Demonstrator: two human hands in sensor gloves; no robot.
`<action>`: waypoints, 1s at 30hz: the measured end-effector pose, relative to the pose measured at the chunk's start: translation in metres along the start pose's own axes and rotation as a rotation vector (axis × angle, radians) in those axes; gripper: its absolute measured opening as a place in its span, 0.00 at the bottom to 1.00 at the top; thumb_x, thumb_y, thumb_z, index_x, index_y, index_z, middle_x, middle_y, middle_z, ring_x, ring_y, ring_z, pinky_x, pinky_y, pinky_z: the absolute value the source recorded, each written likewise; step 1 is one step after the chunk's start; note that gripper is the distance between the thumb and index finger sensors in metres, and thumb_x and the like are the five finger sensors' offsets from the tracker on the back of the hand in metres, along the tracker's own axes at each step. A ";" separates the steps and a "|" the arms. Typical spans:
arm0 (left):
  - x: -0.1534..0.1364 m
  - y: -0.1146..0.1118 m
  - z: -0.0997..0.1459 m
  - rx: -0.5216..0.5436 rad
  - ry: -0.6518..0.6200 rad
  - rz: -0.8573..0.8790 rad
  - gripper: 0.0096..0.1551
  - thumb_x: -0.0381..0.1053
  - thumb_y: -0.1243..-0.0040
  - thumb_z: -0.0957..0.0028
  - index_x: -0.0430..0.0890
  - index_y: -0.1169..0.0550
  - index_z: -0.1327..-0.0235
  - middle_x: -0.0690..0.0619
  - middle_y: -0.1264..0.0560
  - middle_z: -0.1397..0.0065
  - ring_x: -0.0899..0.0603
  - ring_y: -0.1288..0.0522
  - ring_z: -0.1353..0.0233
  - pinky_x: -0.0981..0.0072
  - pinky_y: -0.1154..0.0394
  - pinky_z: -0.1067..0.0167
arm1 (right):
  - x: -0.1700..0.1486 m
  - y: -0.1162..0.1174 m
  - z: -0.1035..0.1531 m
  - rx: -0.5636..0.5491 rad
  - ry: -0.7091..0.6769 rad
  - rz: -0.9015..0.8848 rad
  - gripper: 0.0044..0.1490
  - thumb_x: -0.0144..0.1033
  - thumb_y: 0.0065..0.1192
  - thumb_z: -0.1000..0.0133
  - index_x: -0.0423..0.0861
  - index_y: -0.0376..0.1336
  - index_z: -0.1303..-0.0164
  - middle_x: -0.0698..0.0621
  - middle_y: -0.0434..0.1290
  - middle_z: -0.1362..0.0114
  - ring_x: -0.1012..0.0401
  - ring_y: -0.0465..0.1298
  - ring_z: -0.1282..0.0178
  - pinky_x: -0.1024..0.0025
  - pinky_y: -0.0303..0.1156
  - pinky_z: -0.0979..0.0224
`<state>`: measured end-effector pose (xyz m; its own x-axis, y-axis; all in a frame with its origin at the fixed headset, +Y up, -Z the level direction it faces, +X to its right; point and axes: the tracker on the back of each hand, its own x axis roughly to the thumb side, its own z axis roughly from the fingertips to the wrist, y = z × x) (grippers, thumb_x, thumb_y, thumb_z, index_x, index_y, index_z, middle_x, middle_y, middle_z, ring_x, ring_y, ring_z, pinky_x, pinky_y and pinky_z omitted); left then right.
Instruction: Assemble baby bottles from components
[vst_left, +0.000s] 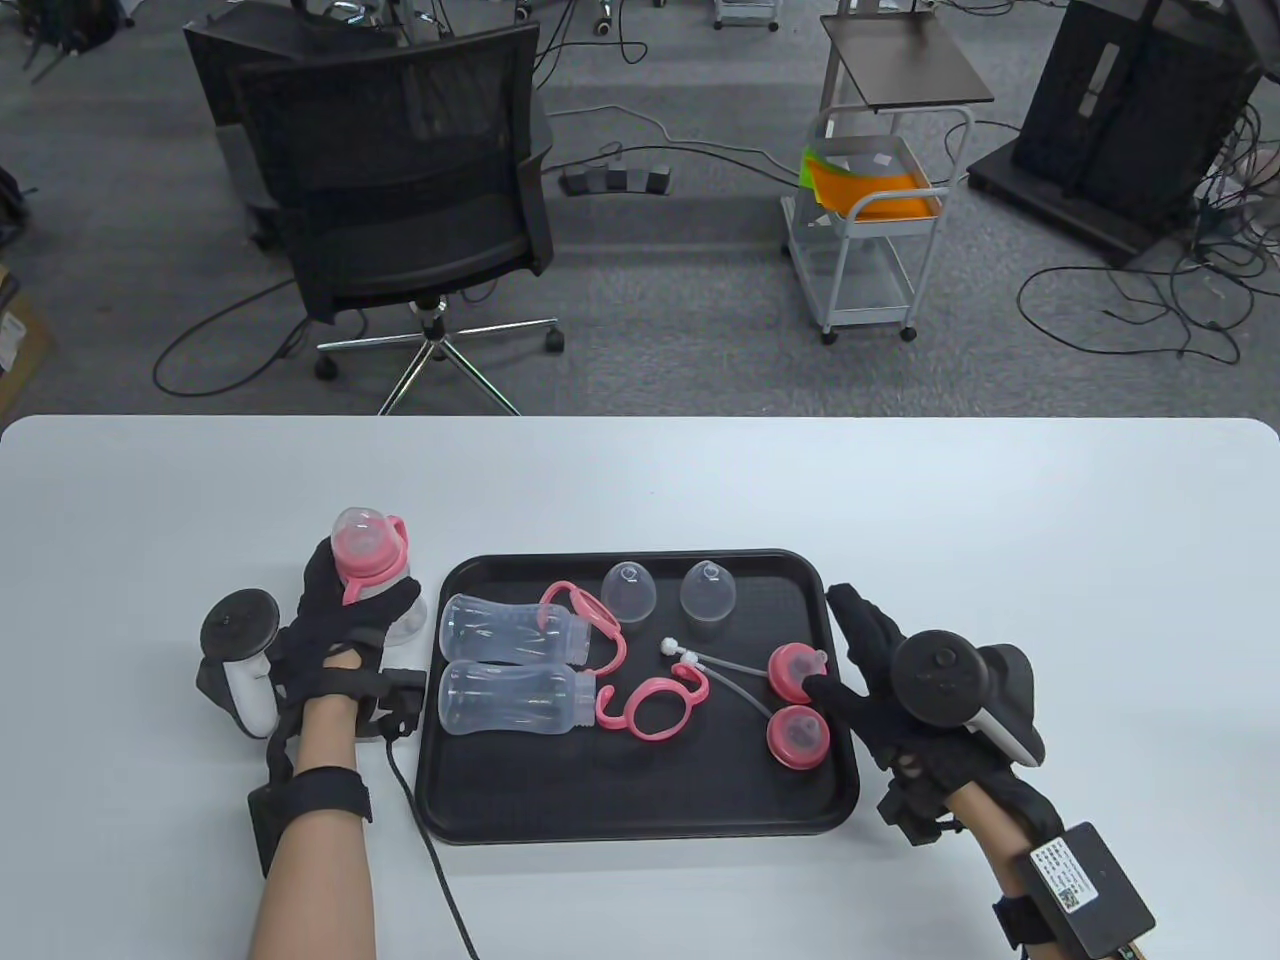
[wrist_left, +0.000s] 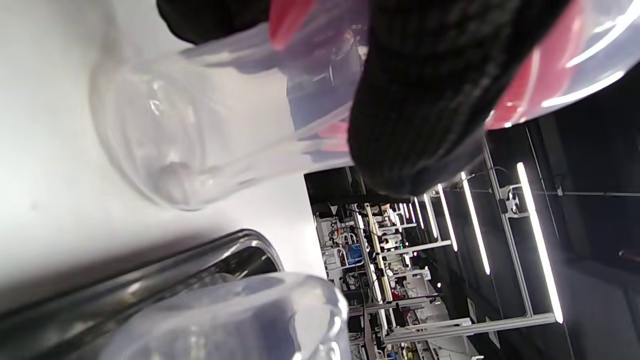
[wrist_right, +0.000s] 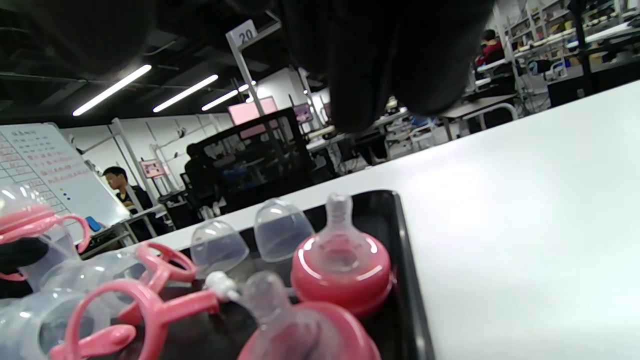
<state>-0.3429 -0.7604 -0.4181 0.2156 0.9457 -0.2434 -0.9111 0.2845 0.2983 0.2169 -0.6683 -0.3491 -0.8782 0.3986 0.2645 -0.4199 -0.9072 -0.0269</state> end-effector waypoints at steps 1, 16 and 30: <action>0.000 0.000 0.000 -0.002 0.000 0.001 0.64 0.62 0.08 0.63 0.69 0.42 0.22 0.60 0.39 0.16 0.43 0.35 0.13 0.49 0.38 0.15 | 0.000 0.000 0.000 0.002 0.001 0.000 0.58 0.62 0.59 0.53 0.52 0.41 0.18 0.45 0.58 0.18 0.48 0.75 0.28 0.51 0.77 0.30; 0.011 0.002 0.024 0.080 -0.109 -0.065 0.77 0.62 0.11 0.63 0.55 0.57 0.19 0.52 0.53 0.14 0.37 0.51 0.12 0.39 0.50 0.18 | 0.000 -0.003 0.002 -0.016 0.001 0.016 0.58 0.62 0.59 0.53 0.52 0.41 0.18 0.45 0.58 0.19 0.48 0.75 0.28 0.51 0.77 0.30; 0.093 -0.007 0.108 0.319 -0.533 -0.413 0.78 0.75 0.16 0.62 0.54 0.56 0.17 0.48 0.59 0.14 0.29 0.57 0.15 0.31 0.55 0.23 | -0.002 -0.004 0.004 -0.030 0.023 0.042 0.58 0.62 0.59 0.53 0.52 0.40 0.18 0.44 0.57 0.18 0.48 0.75 0.28 0.50 0.77 0.30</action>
<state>-0.2791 -0.6576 -0.3434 0.7334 0.6770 0.0623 -0.5901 0.5884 0.5528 0.2212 -0.6659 -0.3453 -0.9002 0.3635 0.2398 -0.3887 -0.9190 -0.0664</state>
